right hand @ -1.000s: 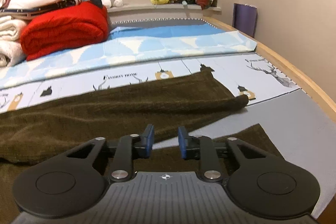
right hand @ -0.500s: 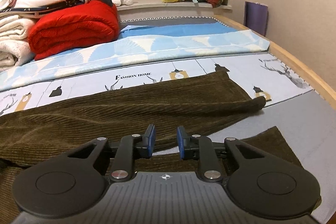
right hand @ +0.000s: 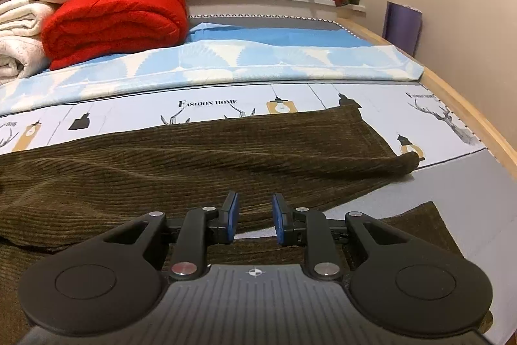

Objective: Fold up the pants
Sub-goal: 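Grasp the grey striped waistband edge with the left gripper and lift it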

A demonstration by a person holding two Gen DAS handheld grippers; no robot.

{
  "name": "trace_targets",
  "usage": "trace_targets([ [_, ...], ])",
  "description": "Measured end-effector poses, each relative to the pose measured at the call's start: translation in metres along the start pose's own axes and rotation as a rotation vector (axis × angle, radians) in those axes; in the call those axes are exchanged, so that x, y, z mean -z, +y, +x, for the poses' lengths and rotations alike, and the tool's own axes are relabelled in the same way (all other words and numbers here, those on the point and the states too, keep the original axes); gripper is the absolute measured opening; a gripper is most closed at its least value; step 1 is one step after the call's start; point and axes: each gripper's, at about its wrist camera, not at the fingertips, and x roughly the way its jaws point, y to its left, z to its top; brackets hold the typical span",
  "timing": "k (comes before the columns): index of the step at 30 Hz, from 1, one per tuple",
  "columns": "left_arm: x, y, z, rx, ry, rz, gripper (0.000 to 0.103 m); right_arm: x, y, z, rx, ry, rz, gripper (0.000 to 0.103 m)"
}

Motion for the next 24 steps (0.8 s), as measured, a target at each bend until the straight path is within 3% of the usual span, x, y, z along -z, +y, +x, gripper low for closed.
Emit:
trace_targets([
  [5,0.000,-0.001,0.021,0.019,0.030,0.030,0.089,-0.002,0.006,0.004,0.002,0.008,-0.008,0.024],
  [7,-0.003,0.000,0.024,0.051,0.043,0.014,0.082,-0.002,0.009,0.005,0.002,0.008,-0.023,0.024],
  [8,-0.005,0.001,0.025,0.085,0.053,0.004,0.070,-0.002,0.010,0.005,0.003,0.007,-0.027,0.024],
  [9,-0.006,0.002,0.024,0.116,0.057,-0.003,0.051,-0.003,0.010,0.005,0.004,0.007,-0.029,0.024],
  [10,-0.007,0.001,0.022,0.149,0.056,0.000,0.040,-0.003,0.010,0.005,0.005,0.007,-0.029,0.024],
  [11,-0.008,-0.002,0.019,0.172,0.054,0.017,0.013,-0.003,0.010,0.005,0.006,0.006,-0.028,0.024],
  [12,-0.008,-0.006,0.015,0.179,0.052,0.039,0.006,-0.003,0.009,0.004,0.007,0.006,-0.025,0.024],
  [15,-0.006,-0.018,0.004,0.155,0.038,0.117,0.002,-0.003,0.007,0.003,0.013,0.005,-0.016,0.024],
  [24,-0.001,-0.033,-0.100,0.137,0.002,0.110,0.002,0.002,-0.008,-0.003,0.010,0.023,0.034,0.024],
])
